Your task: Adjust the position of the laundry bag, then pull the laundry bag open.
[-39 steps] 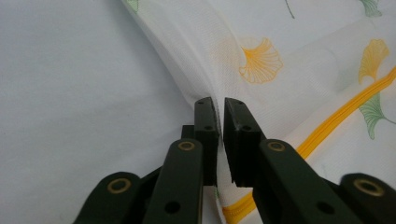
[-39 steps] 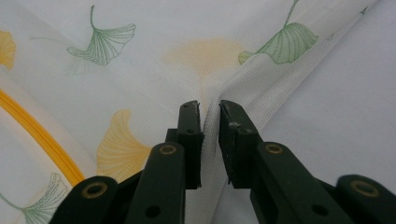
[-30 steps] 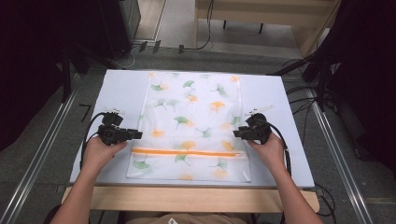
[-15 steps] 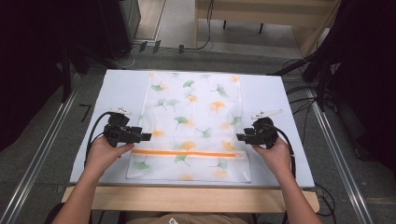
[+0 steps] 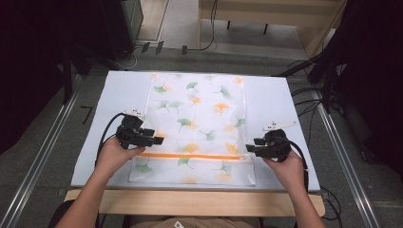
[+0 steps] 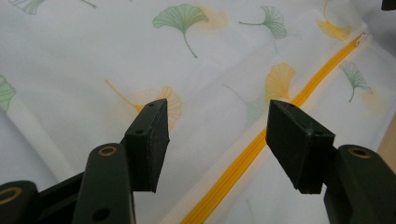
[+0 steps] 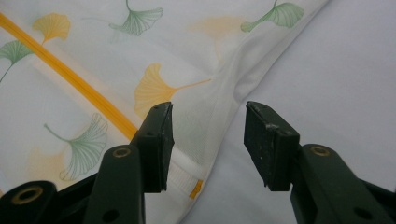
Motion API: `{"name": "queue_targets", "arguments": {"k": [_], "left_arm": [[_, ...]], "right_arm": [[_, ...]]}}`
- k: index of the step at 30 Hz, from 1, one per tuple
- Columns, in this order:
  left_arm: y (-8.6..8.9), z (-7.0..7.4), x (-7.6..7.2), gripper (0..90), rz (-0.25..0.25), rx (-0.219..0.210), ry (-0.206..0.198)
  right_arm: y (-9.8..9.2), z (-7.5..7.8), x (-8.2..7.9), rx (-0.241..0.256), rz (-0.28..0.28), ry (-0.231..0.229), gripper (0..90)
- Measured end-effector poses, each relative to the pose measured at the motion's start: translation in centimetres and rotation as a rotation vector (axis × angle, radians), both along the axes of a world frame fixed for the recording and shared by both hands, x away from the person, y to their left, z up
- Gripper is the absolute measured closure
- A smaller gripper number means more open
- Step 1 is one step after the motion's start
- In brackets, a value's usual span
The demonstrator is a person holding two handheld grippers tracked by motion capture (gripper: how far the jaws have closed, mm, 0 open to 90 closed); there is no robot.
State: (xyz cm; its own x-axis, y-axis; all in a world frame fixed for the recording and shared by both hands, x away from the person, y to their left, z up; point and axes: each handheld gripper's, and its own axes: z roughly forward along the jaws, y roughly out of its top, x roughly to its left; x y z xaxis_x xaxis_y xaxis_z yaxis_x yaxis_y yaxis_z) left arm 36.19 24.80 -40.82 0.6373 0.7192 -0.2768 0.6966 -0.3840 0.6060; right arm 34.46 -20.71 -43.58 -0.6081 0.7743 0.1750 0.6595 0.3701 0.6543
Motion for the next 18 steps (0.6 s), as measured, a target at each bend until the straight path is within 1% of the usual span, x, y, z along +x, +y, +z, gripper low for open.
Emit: {"name": "queue_targets", "arguments": {"k": [1, 2, 5, 13, 14, 18], "left_arm": [[0.0, 0.0, 0.0, 40.3, 0.0, 0.0, 0.0], [-0.3, 0.0, 0.1, 40.3, -0.012, 0.0, -0.003], [-0.7, -0.1, 0.3, 40.2, -0.02, -0.001, -0.006], [-1.8, 0.0, 0.6, 40.2, -0.045, -0.005, -0.011], [-2.1, 0.0, 0.7, 40.2, -0.055, -0.006, -0.013], [-2.9, -0.1, 0.9, 40.2, -0.069, 0.0, -0.014]], "right_arm": [[-0.1, 0.0, -0.2, -0.001, 0.003, -0.004, 52.2], [-0.2, -0.1, -0.5, -0.003, 0.008, -0.007, 52.2], [-0.3, -0.1, -0.8, -0.009, 0.006, -0.001, 52.0], [-0.6, -0.4, -1.2, -0.013, 0.003, 0.003, 52.0], [-0.6, -0.5, -1.4, -0.013, 0.0, 0.009, 51.8], [-0.4, -0.8, -1.5, -0.013, -0.008, 0.033, 52.3]]}}
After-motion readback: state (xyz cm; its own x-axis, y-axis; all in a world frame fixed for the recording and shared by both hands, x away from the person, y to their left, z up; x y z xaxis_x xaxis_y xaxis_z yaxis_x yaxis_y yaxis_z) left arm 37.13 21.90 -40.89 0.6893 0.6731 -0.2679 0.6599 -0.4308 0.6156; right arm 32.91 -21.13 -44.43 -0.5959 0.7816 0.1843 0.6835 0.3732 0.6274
